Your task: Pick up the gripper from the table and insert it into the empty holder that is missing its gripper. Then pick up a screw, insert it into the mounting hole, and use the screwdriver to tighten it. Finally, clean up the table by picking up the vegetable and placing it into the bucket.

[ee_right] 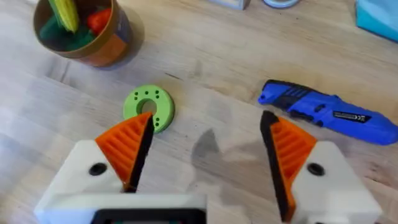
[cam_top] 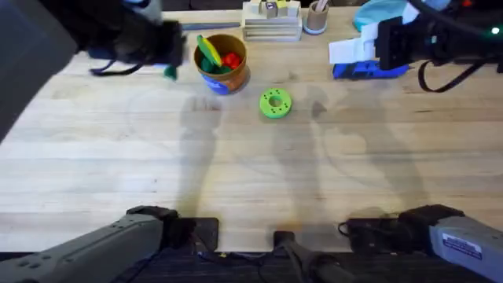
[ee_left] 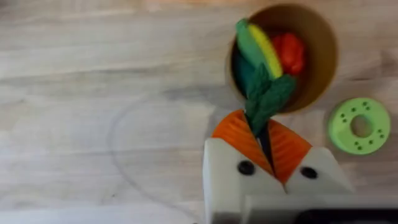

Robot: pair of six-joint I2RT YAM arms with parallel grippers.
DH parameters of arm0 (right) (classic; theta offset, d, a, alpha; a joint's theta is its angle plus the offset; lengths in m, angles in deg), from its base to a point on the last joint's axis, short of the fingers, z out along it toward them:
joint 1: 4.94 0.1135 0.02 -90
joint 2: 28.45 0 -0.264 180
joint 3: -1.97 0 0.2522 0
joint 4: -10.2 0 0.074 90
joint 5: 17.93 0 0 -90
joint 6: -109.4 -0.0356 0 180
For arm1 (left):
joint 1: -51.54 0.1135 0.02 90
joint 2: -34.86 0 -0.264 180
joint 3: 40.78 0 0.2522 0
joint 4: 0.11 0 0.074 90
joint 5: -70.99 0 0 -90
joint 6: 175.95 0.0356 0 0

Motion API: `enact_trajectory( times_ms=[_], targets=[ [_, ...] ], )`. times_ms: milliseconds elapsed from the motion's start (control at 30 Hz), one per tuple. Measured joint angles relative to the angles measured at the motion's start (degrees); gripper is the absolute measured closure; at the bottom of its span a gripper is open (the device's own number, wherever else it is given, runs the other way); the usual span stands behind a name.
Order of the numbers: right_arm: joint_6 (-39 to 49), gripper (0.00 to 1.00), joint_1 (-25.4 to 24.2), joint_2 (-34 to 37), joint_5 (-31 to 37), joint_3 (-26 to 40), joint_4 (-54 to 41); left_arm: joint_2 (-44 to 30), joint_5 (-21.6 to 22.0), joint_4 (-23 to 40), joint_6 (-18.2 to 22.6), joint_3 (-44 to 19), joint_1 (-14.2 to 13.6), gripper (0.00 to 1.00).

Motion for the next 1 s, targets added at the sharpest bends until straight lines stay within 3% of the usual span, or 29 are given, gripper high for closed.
enact_trajectory(
  times_ms=[200, 367, 767, 1000],
  targets=[
    [0.00, 0.010, 0.00, 0.00, 0.00, 0.00, -0.04, -0.38, 0.03, -9.32, -3.53, -0.28, -9.36, 0.989],
    [0.00, 0.010, 0.00, 0.00, 0.00, 0.00, -0.02, -2.51, 0.01, -14.00, -4.22, -0.32, -14.13, 0.989],
    [0.00, 0.010, 0.00, 0.00, 0.00, 0.00, -0.04, -12.83, 0.41, -16.94, -8.20, -0.32, -14.74, 0.990],
    [0.00, 0.010, 0.00, 0.00, 0.00, 0.00, -0.04, -18.59, 4.14, -20.40, -8.43, -0.32, -14.72, 0.982]
  ],
)
